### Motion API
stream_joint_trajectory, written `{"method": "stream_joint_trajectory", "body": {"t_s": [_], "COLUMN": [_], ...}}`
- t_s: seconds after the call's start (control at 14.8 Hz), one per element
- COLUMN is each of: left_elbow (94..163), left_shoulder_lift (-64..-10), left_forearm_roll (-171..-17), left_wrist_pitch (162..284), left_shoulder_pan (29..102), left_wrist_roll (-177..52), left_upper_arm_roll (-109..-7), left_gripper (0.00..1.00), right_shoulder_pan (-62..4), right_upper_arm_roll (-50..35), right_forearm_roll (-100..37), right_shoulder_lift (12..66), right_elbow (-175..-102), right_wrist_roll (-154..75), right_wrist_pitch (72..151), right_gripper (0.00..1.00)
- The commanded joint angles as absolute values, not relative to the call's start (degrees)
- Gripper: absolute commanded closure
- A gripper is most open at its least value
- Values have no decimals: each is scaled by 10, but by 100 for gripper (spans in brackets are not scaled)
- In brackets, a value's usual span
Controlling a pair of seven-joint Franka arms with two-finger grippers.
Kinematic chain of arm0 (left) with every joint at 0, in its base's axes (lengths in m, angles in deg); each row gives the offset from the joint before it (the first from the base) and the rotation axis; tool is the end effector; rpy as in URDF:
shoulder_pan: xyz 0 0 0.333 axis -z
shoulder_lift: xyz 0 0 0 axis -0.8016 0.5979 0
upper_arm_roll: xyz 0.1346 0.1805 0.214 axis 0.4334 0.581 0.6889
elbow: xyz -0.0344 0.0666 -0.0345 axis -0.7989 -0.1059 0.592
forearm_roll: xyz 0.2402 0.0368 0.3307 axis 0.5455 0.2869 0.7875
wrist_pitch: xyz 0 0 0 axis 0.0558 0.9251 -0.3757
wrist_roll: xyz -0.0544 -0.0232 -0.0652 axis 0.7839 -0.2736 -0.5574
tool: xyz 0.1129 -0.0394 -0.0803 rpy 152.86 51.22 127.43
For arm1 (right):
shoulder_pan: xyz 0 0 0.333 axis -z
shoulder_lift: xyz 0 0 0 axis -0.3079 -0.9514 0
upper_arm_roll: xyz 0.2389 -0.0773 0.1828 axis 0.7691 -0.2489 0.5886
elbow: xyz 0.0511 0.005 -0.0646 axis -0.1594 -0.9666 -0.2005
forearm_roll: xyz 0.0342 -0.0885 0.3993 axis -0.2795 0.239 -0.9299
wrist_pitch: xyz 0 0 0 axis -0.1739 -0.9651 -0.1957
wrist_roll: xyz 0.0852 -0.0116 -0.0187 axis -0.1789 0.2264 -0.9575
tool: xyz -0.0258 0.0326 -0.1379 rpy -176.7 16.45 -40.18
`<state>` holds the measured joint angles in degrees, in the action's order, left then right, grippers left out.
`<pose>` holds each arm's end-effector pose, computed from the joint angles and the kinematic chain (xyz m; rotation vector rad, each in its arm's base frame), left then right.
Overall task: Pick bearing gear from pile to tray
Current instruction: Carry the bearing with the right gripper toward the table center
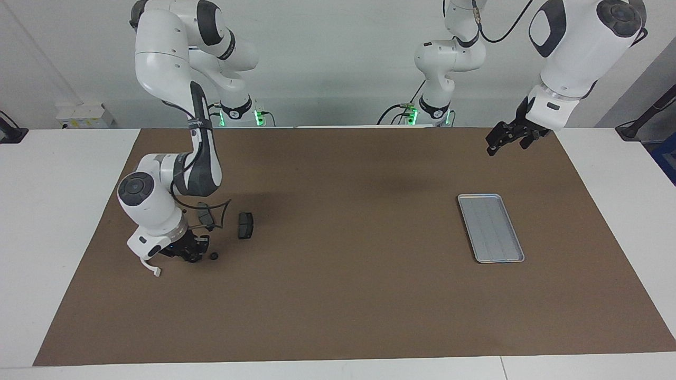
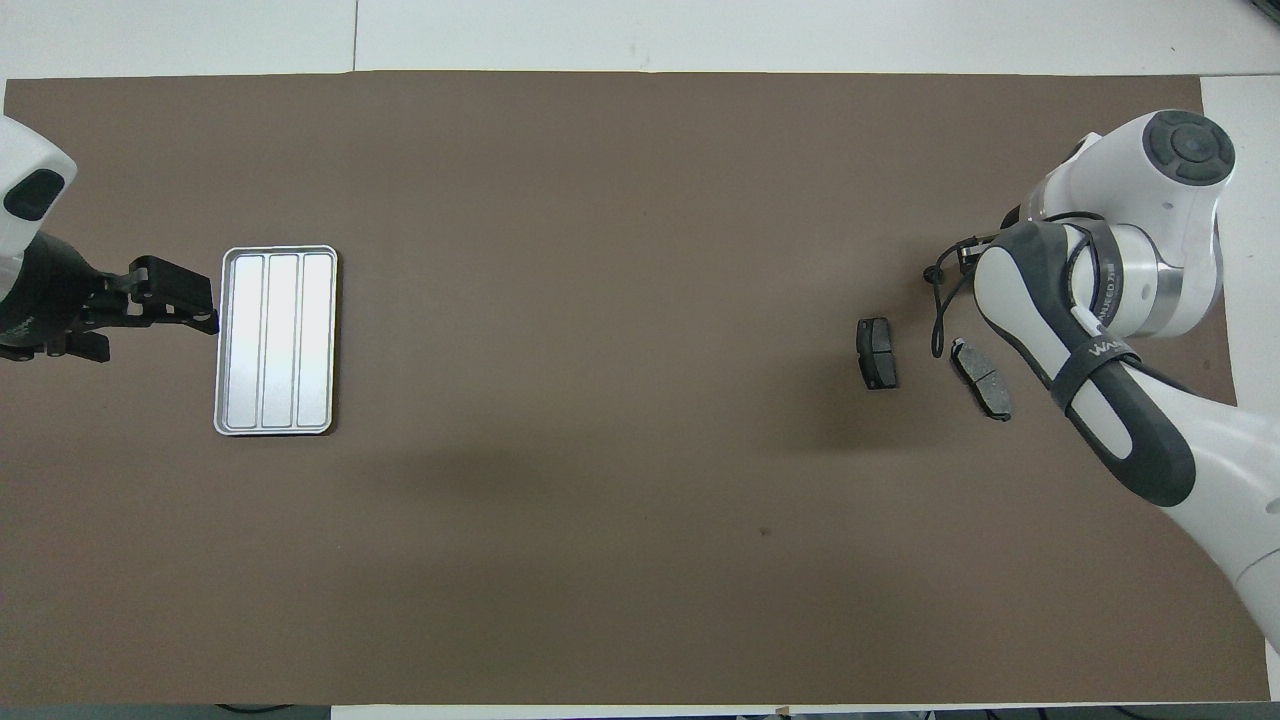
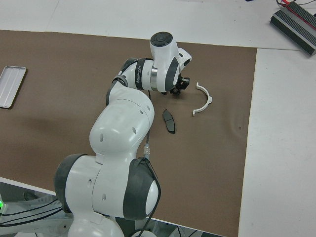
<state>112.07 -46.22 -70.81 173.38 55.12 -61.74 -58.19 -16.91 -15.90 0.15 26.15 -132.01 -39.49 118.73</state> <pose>0.5627 -0.0576 0.5515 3.1041 0.2571 -0.1388 0.6808 -0.0305 0.2615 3.1107 0.1634 -0.0122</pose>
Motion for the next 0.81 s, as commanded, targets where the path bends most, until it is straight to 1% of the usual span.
{"method": "stream_joint_trajectory", "body": {"t_s": [0.0, 0.13, 0.27, 0.47, 0.61, 0.74], "left_elbow": [1134, 1134, 1134, 1134, 1134, 1134], "left_shoulder_lift": [-477, -477, -477, -477, -477, -477], "left_forearm_roll": [-713, -713, -713, -713, -713, -713], "left_wrist_pitch": [1731, 1731, 1731, 1731, 1731, 1731], "left_shoulder_pan": [549, 549, 549, 549, 549, 549], "left_wrist_roll": [-614, -614, -614, -614, -614, -614], "left_upper_arm_roll": [-583, -583, -584, -583, -583, -583], "left_gripper": [0, 0, 0, 0, 0, 0], "right_shoulder_pan": [-175, -185, -220, -306, -378, -432], "right_upper_arm_roll": [-152, -135, -128, -127, -126, -124], "right_forearm_roll": [-4, -4, -3, 1, 3, 0], "right_shoulder_lift": [294, 296, 295, 298, 306, 310], "right_elbow": [-1256, -1177, -1127, -1118, -1119, -1122], "right_wrist_roll": [-394, -350, -277, -142, -27, 61], "right_wrist_pitch": [1097, 1019, 960, 933, 941, 944], "right_gripper": [98, 99, 99, 99, 99, 99]}}
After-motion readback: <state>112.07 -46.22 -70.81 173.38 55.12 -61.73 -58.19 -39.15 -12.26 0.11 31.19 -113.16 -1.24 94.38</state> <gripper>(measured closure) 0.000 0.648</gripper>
